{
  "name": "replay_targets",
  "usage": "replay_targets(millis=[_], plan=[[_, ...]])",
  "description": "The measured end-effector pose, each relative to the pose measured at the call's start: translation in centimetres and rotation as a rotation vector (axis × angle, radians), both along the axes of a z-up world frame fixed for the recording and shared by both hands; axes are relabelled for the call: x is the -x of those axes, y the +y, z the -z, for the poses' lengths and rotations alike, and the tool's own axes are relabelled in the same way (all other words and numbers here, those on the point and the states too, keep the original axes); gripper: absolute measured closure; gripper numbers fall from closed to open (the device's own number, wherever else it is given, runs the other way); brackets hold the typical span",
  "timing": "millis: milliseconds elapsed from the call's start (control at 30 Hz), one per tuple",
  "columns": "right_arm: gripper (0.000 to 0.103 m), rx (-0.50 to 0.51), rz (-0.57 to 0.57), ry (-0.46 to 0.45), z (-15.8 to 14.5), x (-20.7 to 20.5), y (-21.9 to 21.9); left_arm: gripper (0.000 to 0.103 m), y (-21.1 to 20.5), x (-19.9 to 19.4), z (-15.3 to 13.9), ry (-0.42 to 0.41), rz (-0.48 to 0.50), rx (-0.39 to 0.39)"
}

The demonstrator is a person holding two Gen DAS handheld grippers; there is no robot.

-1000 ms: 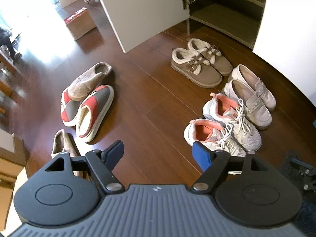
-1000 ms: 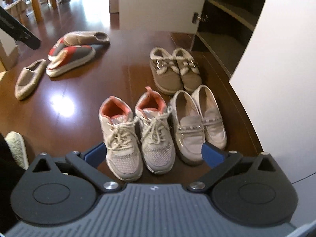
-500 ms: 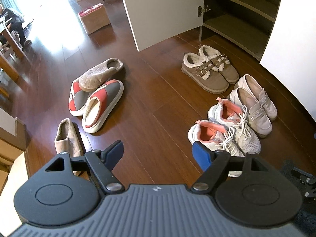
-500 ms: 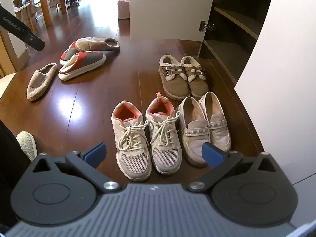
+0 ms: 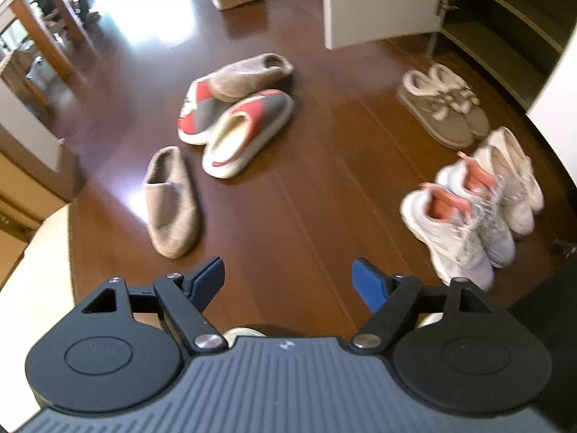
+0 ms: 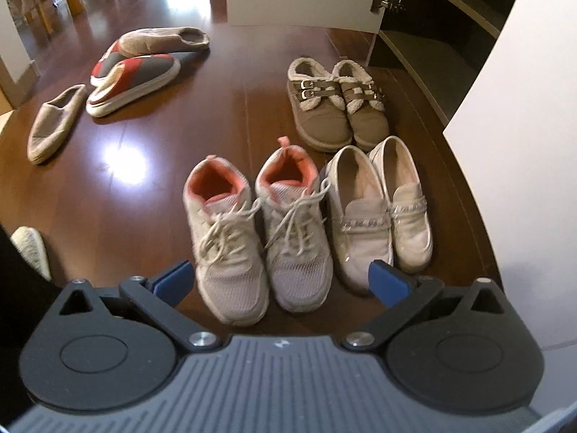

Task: Organize scattered shoes
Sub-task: 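Move the right gripper to a beige quilted slipper and grasp its heel, then carry the beige slipper beside the brown buckle shoes and release it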

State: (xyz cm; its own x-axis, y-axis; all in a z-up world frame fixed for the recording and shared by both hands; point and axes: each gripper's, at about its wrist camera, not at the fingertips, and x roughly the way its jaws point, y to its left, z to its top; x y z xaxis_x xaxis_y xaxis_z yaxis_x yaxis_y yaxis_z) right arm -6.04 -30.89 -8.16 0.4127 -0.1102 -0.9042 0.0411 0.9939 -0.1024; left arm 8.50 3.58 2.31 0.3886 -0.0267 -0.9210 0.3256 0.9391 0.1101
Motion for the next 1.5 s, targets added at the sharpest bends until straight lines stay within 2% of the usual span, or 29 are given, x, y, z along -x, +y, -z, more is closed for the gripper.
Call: replay_targets(millis=[167, 300, 367, 433, 533, 633, 700, 767, 833, 900, 967, 1033, 1100, 1167, 1200, 1233, 1267, 1367, 1500], plan=[[0.001, 0.027, 0.038, -0.011, 0.0, -4.3, -1.5, 0.021, 3.5, -3.2, -0.8, 0.015, -0.084, 0.046], [0.001, 0.033, 0.034, -0.002, -0.1, -7.4, -1.6, 0.018, 6.8, -4.9, -1.6, -0.043, -0.112, -0.038], [0.001, 0.032, 0.009, -0.022, -0.7, -8.8, -1.1, 0.011, 9.5, -6.1, -1.6, -0.062, -0.186, -0.059], [0.001, 0.003, -0.04, -0.052, -1.3, -10.3, 0.2, 0.01, 12.1, -7.5, -1.2, -0.053, -0.28, -0.048], [0.001, -0.086, -0.145, -0.066, -1.2, -13.2, 3.1, 0.01, 16.4, -9.0, 0.7, -0.015, -0.427, 0.049], [0.001, -0.227, -0.274, 0.037, 2.1, -17.9, 8.7, 0.01, 19.5, -9.5, 3.7, 0.011, -0.558, 0.096], [0.001, -0.281, -0.356, 0.094, 4.5, -20.4, 13.1, 0.01, 21.2, -9.7, 5.7, 0.025, -0.638, 0.113], [0.003, -0.344, -0.448, 0.138, 7.4, -23.4, 19.0, 0.01, 22.2, -9.7, 7.2, 0.034, -0.687, 0.121], [0.006, -0.44, -0.52, 0.14, 10.3, -27.0, 26.0, 0.01, 22.9, -9.5, 9.3, 0.067, -0.727, 0.136], [0.006, -0.499, -0.527, 0.117, 12.1, -29.8, 31.3, 0.01, 22.9, -9.2, 10.8, 0.109, -0.71, 0.141], [0.006, -0.577, -0.49, 0.1, 14.7, -33.5, 37.5, 0.01, 23.1, -8.8, 11.7, 0.128, -0.689, 0.106], [0.006, -0.61, -0.437, 0.111, 17.2, -35.8, 42.0, 0.01, 23.4, -8.3, 12.3, 0.136, -0.684, 0.057], [0.005, -0.603, -0.407, 0.128, 19.3, -37.4, 45.3, 0.01, 24.0, -7.7, 12.4, 0.137, -0.692, 0.03], [0.006, -0.505, -0.392, 0.106, 21.8, -38.2, 49.3, 0.01, 24.6, -7.2, 12.6, 0.142, -0.699, 0.02], [0.011, -0.461, -0.393, 0.094, 22.8, -38.3, 50.5, 0.01, 25.0, -6.8, 12.6, 0.143, -0.703, 0.017], [0.053, -0.395, -0.417, 0.071, 24.3, -38.2, 51.6, 0.01, 25.1, -6.6, 12.6, 0.14, -0.705, 0.014], [0.069, -0.353, -0.442, 0.052, 25.4, -38.0, 52.2, 0.01, 25.2, -6.5, 12.7, 0.139, -0.705, 0.012], [0.08, -0.321, -0.567, 0.005, 25.1, -36.0, 50.9, 0.01, 24.8, -6.1, 12.5, 0.131, -0.687, 0.012], [0.085, -0.419, -0.624, 0.099, 22.7, -33.6, 44.2, 0.01, 22.6, -6.7, 12.0, 0.129, -0.617, 0.013]])
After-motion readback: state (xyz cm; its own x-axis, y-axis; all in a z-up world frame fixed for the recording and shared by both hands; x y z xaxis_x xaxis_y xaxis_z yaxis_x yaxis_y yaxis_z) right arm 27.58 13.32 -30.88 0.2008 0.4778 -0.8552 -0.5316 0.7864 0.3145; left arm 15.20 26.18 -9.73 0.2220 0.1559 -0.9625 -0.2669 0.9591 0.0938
